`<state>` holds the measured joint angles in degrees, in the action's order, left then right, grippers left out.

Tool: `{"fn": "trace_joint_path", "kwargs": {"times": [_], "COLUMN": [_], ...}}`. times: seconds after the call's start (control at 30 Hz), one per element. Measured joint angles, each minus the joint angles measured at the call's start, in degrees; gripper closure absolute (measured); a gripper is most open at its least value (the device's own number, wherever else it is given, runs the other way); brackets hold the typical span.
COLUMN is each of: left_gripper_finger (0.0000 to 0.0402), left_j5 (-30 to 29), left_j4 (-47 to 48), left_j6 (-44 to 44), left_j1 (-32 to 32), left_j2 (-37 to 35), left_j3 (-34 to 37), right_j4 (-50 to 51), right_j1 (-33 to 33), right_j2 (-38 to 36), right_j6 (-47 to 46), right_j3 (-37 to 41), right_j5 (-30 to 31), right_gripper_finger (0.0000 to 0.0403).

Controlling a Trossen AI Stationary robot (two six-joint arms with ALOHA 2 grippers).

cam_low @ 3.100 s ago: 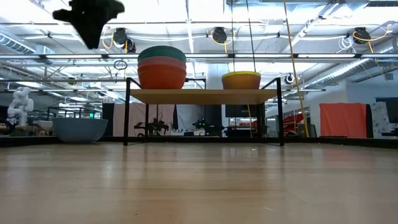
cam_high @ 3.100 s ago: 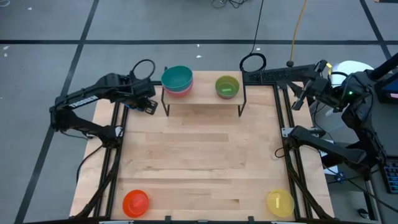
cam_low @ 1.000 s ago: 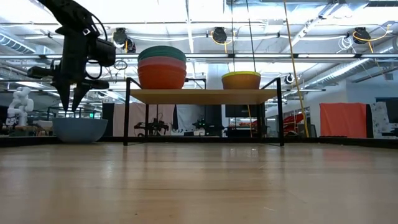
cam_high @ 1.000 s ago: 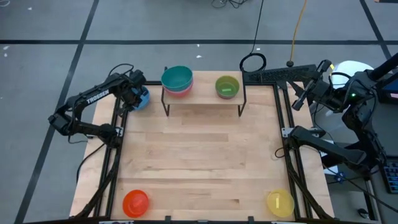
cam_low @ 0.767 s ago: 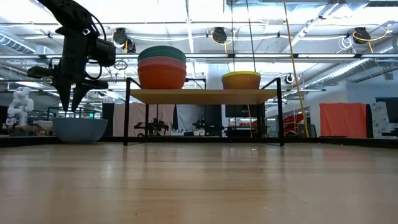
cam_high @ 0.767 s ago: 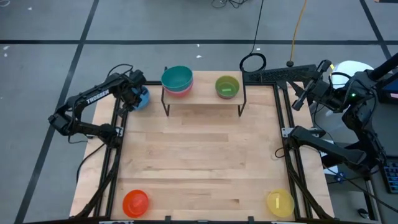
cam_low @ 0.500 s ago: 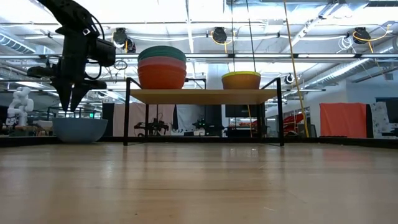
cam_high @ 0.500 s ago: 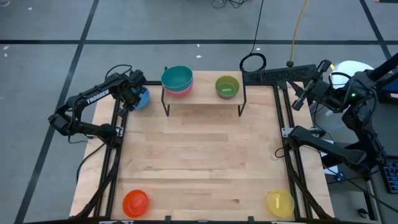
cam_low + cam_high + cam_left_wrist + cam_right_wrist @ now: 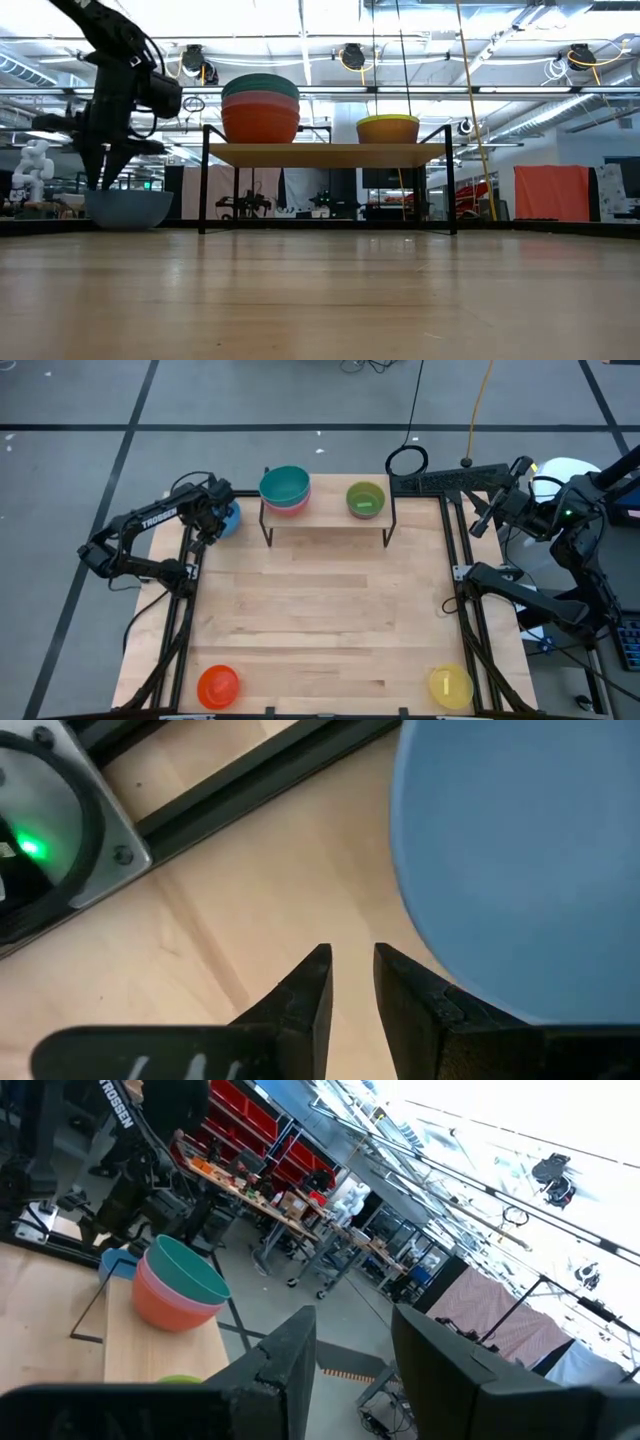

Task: Place and stack bowls onto a shelf
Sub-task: Stack the blue bowl on top of the dark green bowl on the shelf

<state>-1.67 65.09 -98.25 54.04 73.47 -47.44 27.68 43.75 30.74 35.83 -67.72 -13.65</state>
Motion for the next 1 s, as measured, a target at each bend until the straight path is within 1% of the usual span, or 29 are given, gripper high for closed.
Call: {"fn": "trace_joint_path", "kwargs": {"times": [0.1,0.3,0.5,0.63,0.73,1.0], "left_gripper_finger": [0.0321,0.0321,0.0321,0.0321,0.0321,0.0321], "left_j5": [0.02,0.09,-1.18,-1.20,-1.25,-1.72], "left_j4": [-2.10,-2.20,-1.76,-0.41,-0.78,-5.68], "left_j6": [1.59,6.58,3.38,2.91,0.89,-0.98], "left_j1": [0.26,0.61,0.63,0.63,0.63,0.63], "left_j2": [-0.33,-2.98,-6.68,-6.63,-6.38,-6.38], "left_j3": [0.74,-0.72,-0.79,-0.75,0.34,2.92], "right_j4": [0.01,0.02,0.06,0.48,0.48,0.46], "right_j1": [0.02,0.01,0.02,0.00,0.00,0.02], "right_j2": [0.00,0.02,0.04,0.03,0.04,0.04], "right_j6": [0.58,-0.04,-0.19,-0.21,-0.19,-0.19], "right_j3": [0.00,0.00,0.00,0.00,0.00,0.00], "right_j5": [0.00,0.00,0.00,0.00,0.00,0.00], "right_gripper_finger": [0.0277,0.0277,0.0277,0.0277,0.0277,0.0277]}}
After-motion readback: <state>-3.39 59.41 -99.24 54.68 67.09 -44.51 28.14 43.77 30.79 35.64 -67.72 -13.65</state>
